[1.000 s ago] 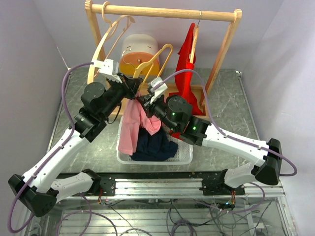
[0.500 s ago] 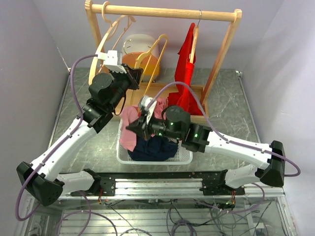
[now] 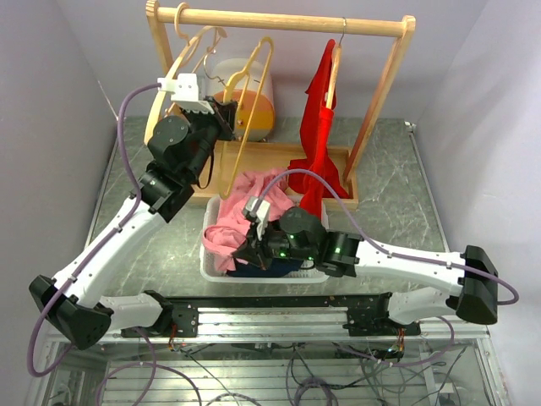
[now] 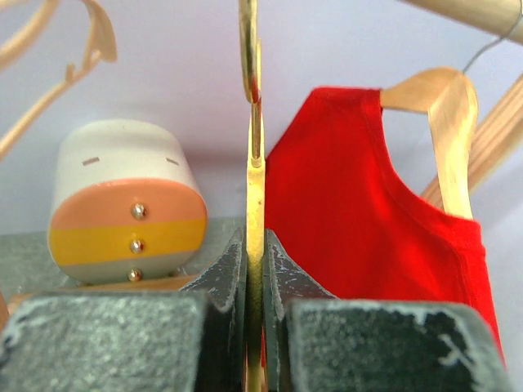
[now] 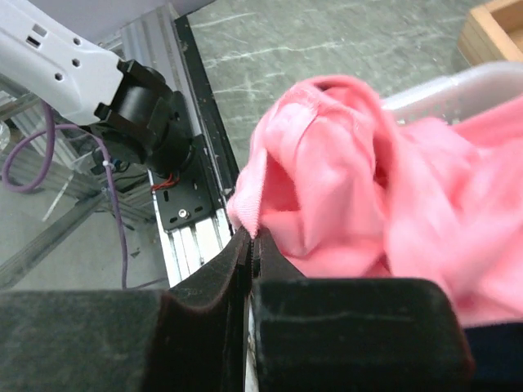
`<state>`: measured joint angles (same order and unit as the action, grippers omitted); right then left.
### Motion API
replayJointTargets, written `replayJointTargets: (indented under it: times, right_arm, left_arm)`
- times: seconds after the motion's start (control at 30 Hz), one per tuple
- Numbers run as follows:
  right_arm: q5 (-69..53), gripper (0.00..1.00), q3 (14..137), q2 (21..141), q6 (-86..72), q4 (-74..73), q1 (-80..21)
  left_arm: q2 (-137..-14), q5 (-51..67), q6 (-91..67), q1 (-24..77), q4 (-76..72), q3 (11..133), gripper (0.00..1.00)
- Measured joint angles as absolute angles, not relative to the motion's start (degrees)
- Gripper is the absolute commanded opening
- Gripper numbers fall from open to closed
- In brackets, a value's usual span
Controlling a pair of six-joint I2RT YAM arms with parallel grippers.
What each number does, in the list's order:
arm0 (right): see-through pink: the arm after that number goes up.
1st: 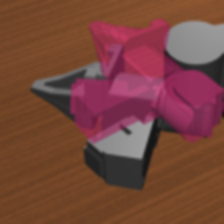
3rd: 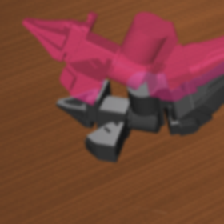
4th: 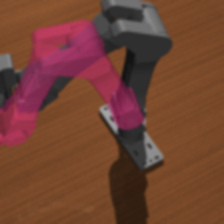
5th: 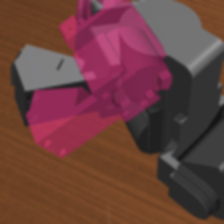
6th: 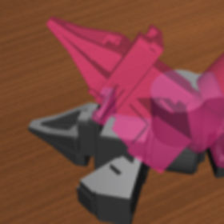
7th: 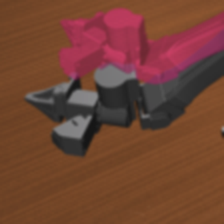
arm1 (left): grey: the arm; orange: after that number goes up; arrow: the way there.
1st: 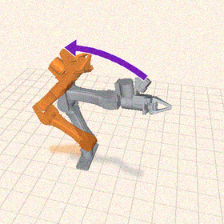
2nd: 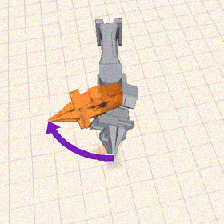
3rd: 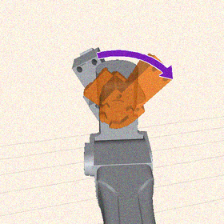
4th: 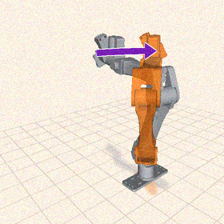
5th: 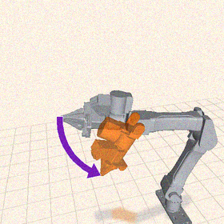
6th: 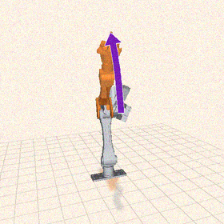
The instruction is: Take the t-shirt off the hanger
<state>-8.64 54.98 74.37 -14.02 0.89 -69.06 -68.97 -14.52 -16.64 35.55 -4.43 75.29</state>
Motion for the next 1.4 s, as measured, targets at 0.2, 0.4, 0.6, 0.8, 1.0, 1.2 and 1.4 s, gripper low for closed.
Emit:
replayJointTargets:
  times: [0.2,0.4,0.6,0.8,1.0,1.2,1.4]
  right_arm:
    - [-3.4,0.00,50.7,69.3,-16.9,-0.9,-69.1]
    - [2.7,0.00,49.1,66.8,-19.2,-3.3,-69.1]
    - [5.7,0.00,49.0,65.6,-20.0,-3.4,-69.1]
    - [6.7,0.00,49.1,65.6,-20.5,-3.4,-69.1]
    - [7.8,0.00,49.1,65.5,-20.6,-3.7,-69.1]
    - [9.3,0.00,49.1,64.4,-20.6,-4.7,-69.1]
    - [11.7,0.00,49.2,62.2,-20.6,-5.9,-69.1]
  left_arm:
    - [-74.1,-17.7,-11.3,35.6,-3.9,82.5,0.07]
    - [-79.7,-19.0,-5.1,35.6,-1.2,88.6,0.07]
    - [-83.5,-20.8,-1.5,35.0,0.6,93.4,0.07]
    - [-89.4,-21.0,-0.1,33.2,1.6,101.6,0.07]
    - [-95.3,-20.2,0.0,30.4,3.9,109.2,0.07]
    - [-98.3,-18.8,-0.4,28.8,6.5,111.7,0.07]
    - [-98.7,-17.7,-1.3,27.6,6.2,110.1,0.08]
